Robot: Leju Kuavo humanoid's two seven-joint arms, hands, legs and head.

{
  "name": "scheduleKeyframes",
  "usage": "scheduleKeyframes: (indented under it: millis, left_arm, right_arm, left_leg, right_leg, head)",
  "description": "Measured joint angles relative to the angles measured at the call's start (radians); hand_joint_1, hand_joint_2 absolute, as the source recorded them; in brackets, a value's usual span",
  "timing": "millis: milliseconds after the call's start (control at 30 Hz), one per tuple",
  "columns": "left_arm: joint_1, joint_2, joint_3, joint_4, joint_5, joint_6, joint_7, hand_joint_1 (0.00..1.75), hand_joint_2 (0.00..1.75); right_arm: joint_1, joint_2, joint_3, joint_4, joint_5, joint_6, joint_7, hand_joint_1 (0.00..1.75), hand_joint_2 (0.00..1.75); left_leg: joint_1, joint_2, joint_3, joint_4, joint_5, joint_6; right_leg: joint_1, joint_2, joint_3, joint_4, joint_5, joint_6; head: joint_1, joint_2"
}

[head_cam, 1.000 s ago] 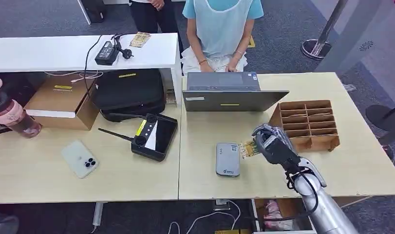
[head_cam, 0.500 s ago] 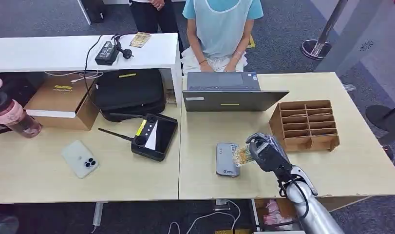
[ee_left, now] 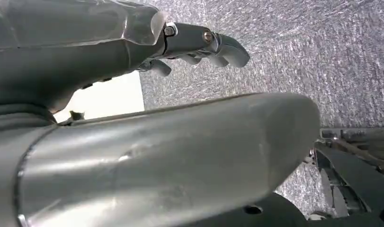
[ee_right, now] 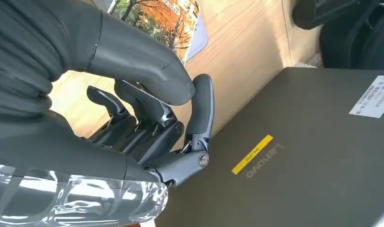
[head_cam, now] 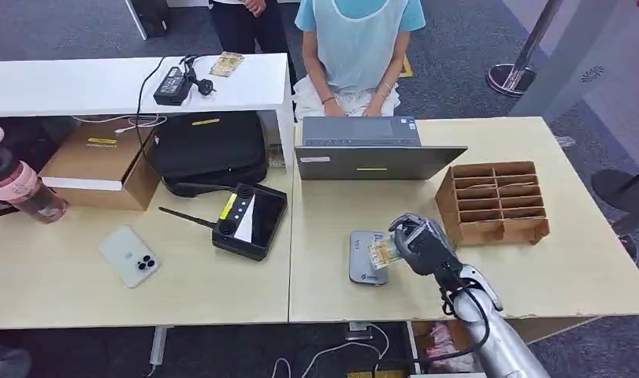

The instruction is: Pass the card to the sensor for recognition and then transmit it.

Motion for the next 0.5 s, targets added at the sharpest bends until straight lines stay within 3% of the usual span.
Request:
scheduleKeyframes:
  millis: [500]
  left_arm:
    - [0.0, -0.001, 0.0, 0.0, -0.007, 0.007, -0.004, 0.0, 0.0]
  right_arm:
    - [-0.037, 0.027, 0.0, 0.114, -0.032, 0.006, -0.017, 1.75, 1.75]
  left_leg:
    - [0.0, 0.0, 0.0, 0.0, 0.0, 0.0]
  right_leg:
    - [0.0, 0.0, 0.0, 0.0, 0.0, 0.0]
  head:
    - [0.0, 0.0]
